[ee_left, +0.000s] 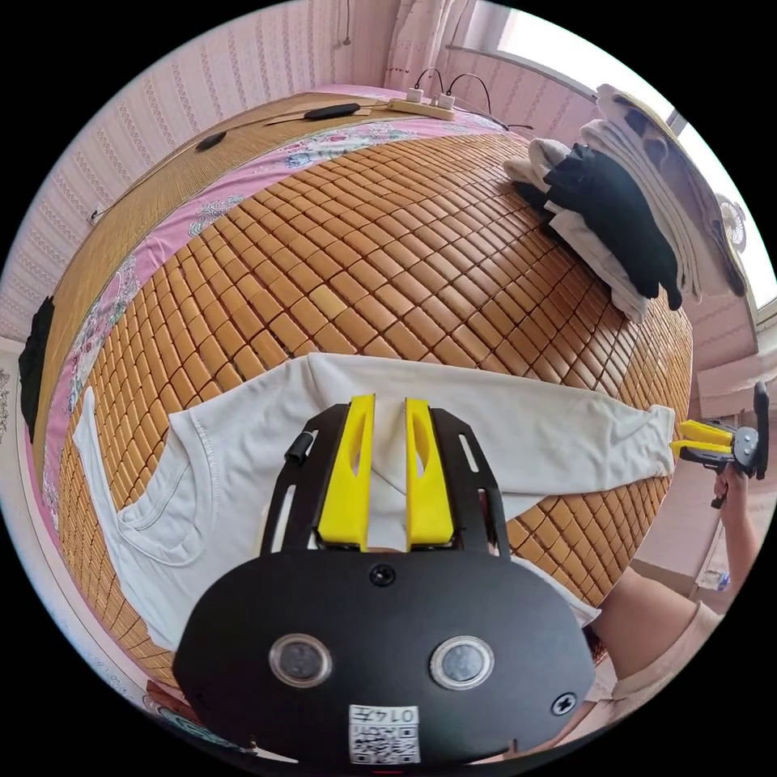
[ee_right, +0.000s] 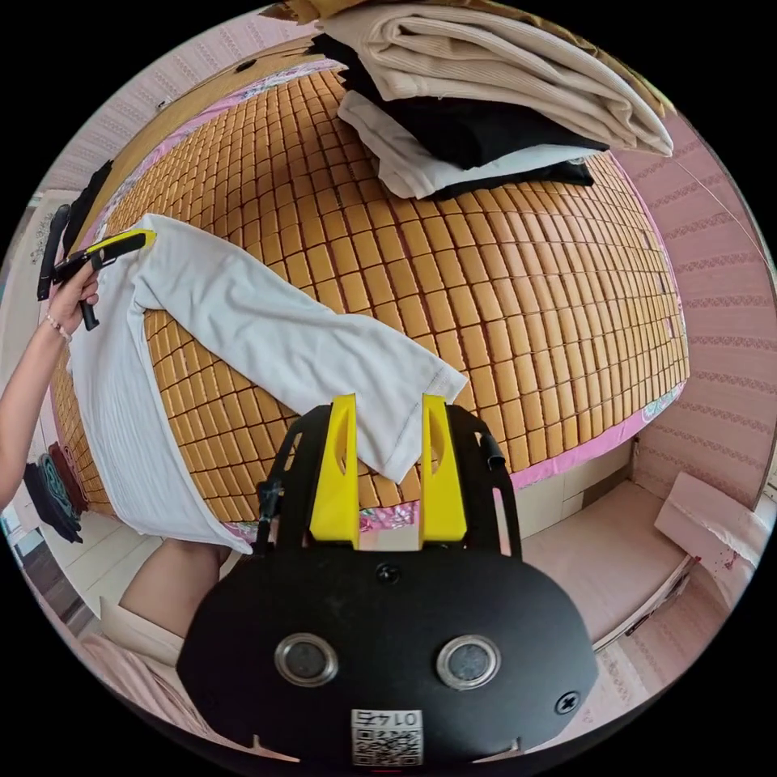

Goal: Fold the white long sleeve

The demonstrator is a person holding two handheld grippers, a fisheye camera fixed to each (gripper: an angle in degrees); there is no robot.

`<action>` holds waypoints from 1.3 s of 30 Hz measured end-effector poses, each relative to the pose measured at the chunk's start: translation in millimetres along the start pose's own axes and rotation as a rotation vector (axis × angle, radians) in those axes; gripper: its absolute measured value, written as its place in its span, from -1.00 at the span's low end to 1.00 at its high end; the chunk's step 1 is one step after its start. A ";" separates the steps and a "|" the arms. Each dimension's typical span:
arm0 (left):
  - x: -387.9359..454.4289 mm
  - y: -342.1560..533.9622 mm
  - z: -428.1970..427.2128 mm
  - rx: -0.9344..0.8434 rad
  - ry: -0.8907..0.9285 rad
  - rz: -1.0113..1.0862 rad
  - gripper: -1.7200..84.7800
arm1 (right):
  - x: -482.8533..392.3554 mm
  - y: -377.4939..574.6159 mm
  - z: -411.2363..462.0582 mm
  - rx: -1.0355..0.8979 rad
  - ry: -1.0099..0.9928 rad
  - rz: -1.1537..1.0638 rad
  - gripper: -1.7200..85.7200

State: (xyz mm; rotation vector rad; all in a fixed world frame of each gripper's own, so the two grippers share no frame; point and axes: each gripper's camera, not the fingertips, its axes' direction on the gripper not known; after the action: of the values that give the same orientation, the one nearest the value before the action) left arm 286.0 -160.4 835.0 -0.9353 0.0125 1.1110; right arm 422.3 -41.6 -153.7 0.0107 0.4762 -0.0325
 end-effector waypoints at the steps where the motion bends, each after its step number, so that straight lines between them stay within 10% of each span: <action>1: -3.0 0.0 -0.4 0.027 0.018 -0.021 -0.80 | 1.1 -0.7 3.4 -0.005 0.013 0.012 -0.70; 25: -2.7 -10.9 -13.5 0.103 0.028 -0.004 -0.95 | 24.8 -11.3 -10.9 0.147 0.064 0.133 -0.96; 39: 61.8 29.9 41.1 -0.216 0.081 0.324 -0.91 | -11.2 -24.2 21.1 0.043 0.123 0.007 -0.98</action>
State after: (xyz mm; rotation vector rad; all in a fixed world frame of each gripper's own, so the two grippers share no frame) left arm 275.5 -83.7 814.8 -1.2002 0.1161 1.3916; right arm 421.1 -65.9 -129.9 0.0570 0.5982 -0.0357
